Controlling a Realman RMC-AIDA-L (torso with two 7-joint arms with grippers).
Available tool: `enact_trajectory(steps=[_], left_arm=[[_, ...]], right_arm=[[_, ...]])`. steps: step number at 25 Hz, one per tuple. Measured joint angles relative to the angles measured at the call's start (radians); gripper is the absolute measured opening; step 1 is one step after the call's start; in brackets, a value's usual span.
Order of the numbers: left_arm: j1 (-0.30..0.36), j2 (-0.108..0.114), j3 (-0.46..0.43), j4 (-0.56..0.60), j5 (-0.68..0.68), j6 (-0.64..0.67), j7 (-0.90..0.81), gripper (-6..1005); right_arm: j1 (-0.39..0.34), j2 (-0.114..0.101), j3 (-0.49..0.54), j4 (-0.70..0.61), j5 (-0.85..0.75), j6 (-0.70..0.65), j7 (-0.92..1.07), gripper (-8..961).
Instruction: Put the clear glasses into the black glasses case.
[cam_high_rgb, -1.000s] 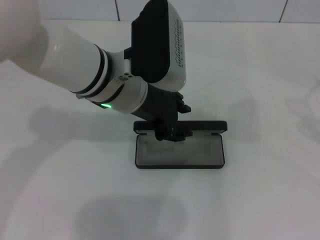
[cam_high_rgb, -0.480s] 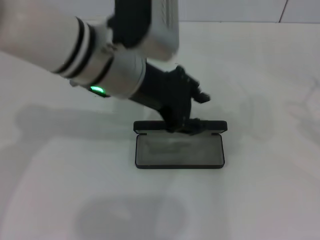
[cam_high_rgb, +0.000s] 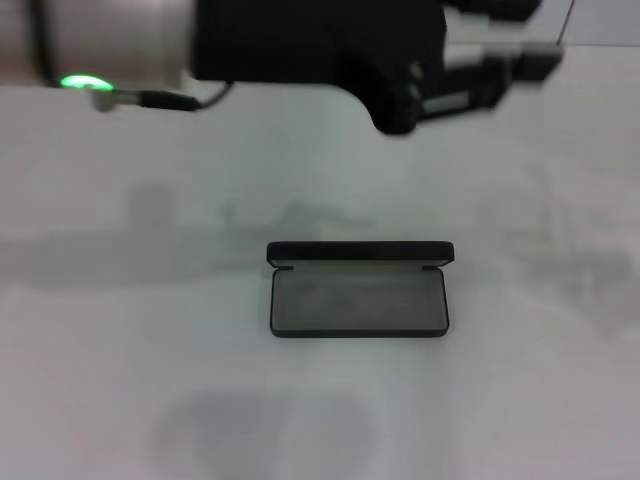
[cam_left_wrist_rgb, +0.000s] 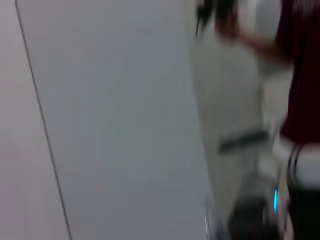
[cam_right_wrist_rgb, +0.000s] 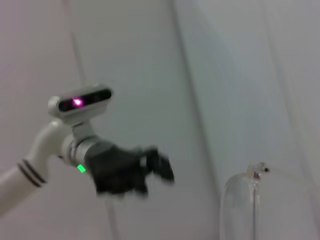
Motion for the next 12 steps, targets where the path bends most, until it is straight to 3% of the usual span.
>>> enact_trajectory(steps=[4, 7, 9, 12], left_arm=[[0.059, 0.001, -0.030, -0.007, -0.164, 0.011, 0.072, 364], [0.082, 0.001, -0.036, -0.015, -0.212, 0.015, 0.100, 313], [0.094, 0.000, -0.036, -0.020, -0.226, 0.015, 0.110, 241], [0.099, -0.003, -0.035, -0.047, -0.230, 0.014, 0.117, 134]], right_arm=[[0.050, 0.003, -0.119, 0.073, 0.010, 0.001, -0.070, 116], [0.079, 0.005, -0.188, 0.104, 0.005, 0.002, -0.105, 117], [0.130, 0.008, -0.301, 0.144, -0.003, 0.003, -0.158, 117], [0.174, 0.025, -0.383, 0.172, 0.005, 0.003, -0.175, 117]])
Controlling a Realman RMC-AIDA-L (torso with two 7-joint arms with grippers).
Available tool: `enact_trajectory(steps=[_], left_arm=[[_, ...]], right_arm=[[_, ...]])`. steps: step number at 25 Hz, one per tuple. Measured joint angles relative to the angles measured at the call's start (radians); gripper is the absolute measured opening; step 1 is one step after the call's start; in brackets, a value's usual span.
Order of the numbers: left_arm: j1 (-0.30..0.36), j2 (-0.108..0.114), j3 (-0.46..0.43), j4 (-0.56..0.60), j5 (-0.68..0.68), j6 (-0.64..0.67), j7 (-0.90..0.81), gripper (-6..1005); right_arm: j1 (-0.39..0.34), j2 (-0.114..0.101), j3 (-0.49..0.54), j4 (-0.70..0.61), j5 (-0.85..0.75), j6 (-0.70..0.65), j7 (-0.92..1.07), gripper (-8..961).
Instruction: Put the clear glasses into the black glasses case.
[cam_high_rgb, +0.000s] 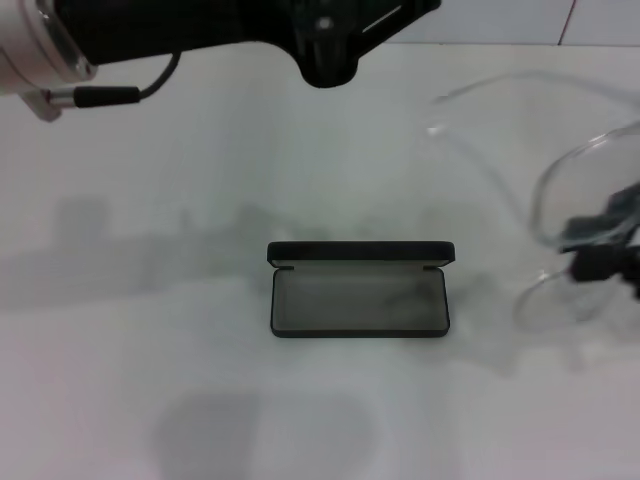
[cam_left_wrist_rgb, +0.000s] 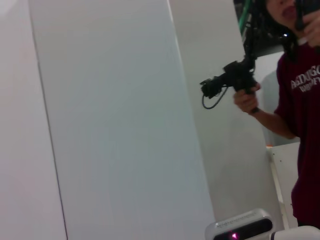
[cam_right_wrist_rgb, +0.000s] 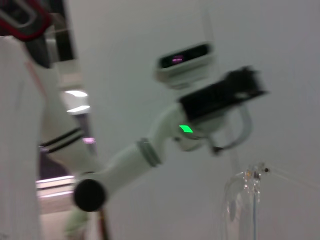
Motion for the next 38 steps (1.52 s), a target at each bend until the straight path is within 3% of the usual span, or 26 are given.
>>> enact_trajectory(steps=[5, 10, 19, 38], left_arm=[[-0.024, 0.001, 0.008, -0.089, -0.001, 0.000, 0.004, 80], [-0.044, 0.002, 0.011, -0.149, 0.027, 0.002, 0.005, 75], [-0.081, 0.004, 0.046, -0.207, 0.056, 0.029, -0.001, 74], [-0.111, 0.005, 0.076, -0.216, 0.089, 0.085, -0.049, 73]], right_arm=[[0.061, 0.039, -0.093, 0.009, 0.021, 0.000, -0.012, 117], [0.095, 0.040, -0.148, 0.018, 0.077, 0.001, -0.018, 117], [0.101, 0.035, -0.139, 0.018, 0.105, 0.006, -0.021, 117], [0.102, 0.033, -0.137, 0.018, 0.102, 0.017, -0.033, 118]])
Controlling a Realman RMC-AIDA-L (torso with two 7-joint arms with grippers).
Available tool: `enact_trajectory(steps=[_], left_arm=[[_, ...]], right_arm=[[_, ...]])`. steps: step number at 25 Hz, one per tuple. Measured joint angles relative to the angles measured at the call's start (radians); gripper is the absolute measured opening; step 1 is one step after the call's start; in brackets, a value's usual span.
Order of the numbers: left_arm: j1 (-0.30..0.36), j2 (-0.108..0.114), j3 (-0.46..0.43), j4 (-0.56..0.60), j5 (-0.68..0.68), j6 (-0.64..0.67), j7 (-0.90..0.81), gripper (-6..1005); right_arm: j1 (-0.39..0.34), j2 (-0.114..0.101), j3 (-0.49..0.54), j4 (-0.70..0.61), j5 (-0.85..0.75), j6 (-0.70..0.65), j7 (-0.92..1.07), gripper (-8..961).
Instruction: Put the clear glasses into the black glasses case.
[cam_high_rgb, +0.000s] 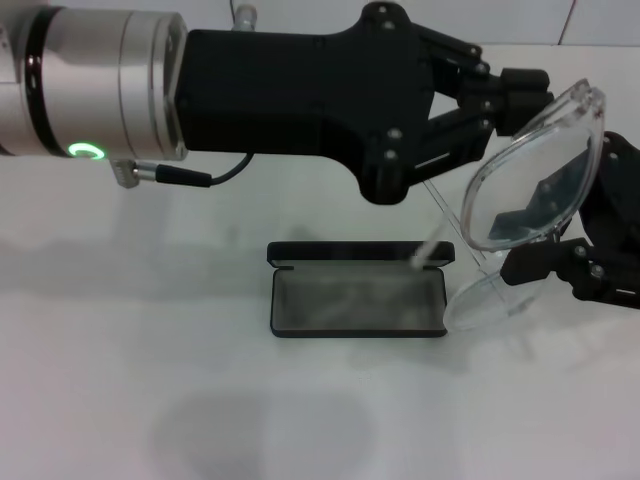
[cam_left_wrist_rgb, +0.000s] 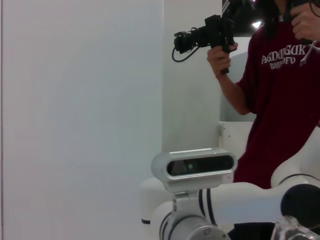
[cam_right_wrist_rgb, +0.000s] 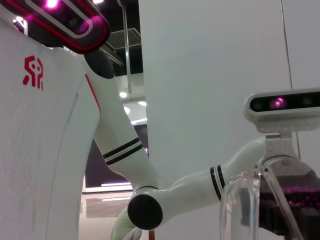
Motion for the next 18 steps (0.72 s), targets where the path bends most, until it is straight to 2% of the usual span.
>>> enact_trajectory(steps=[18], left_arm=[[-0.001, 0.000, 0.000, 0.000, -0.001, 0.048, -0.018, 71]], right_arm=[[-0.007, 0.001, 0.000, 0.000, 0.004, -0.001, 0.000, 118]])
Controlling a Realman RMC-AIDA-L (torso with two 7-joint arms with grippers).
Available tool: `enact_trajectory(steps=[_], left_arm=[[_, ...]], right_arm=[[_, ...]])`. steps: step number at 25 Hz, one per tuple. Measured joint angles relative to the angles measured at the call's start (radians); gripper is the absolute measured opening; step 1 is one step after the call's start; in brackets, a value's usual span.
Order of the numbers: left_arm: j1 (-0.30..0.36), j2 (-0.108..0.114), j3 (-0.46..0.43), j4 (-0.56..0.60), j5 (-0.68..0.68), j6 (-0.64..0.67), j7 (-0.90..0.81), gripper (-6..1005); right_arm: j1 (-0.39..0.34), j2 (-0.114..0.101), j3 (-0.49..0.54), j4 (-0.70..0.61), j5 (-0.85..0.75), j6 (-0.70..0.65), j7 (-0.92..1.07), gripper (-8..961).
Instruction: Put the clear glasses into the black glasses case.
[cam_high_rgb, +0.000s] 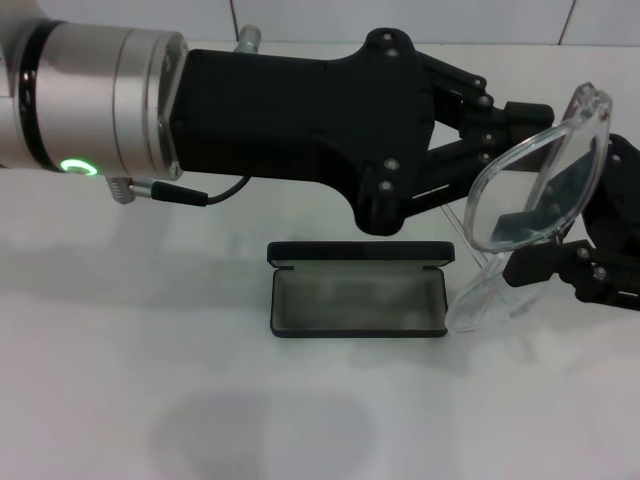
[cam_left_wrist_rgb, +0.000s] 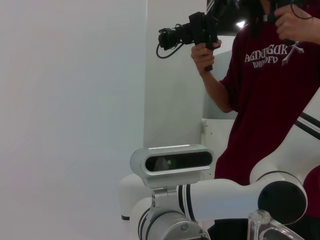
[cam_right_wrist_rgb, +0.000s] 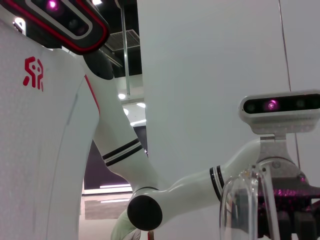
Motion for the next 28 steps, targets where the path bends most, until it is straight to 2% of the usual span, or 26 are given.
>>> enact_trajectory(steps=[11, 17, 18, 24, 25, 28], left_arm=[[0.010, 0.000, -0.024, 0.000, 0.014, -0.001, 0.013, 70], [0.010, 0.001, -0.172, 0.050, 0.070, -0.001, 0.011, 70], [0.011, 0.001, -0.231, 0.069, 0.070, 0.000, 0.008, 70], [0.012, 0.001, -0.316, 0.071, 0.074, -0.002, 0.003, 70], [0.012, 0.000, -0.361, 0.058, 0.078, -0.013, 0.003, 70], [0.008, 0.001, -0.395, 0.012, 0.081, -0.031, 0.002, 70]], right_arm=[[-0.010, 0.001, 0.000, 0.000, 0.011, -0.009, 0.000, 119], [-0.024, 0.001, 0.010, 0.000, 0.019, -0.011, 0.000, 119], [-0.028, 0.002, 0.013, 0.000, 0.021, -0.013, 0.000, 119], [-0.061, 0.004, -0.024, -0.050, 0.032, -0.020, -0.019, 119], [-0.061, 0.004, -0.024, -0.050, 0.032, -0.020, -0.019, 119], [-0.092, 0.002, -0.091, -0.107, 0.086, -0.021, -0.059, 119]])
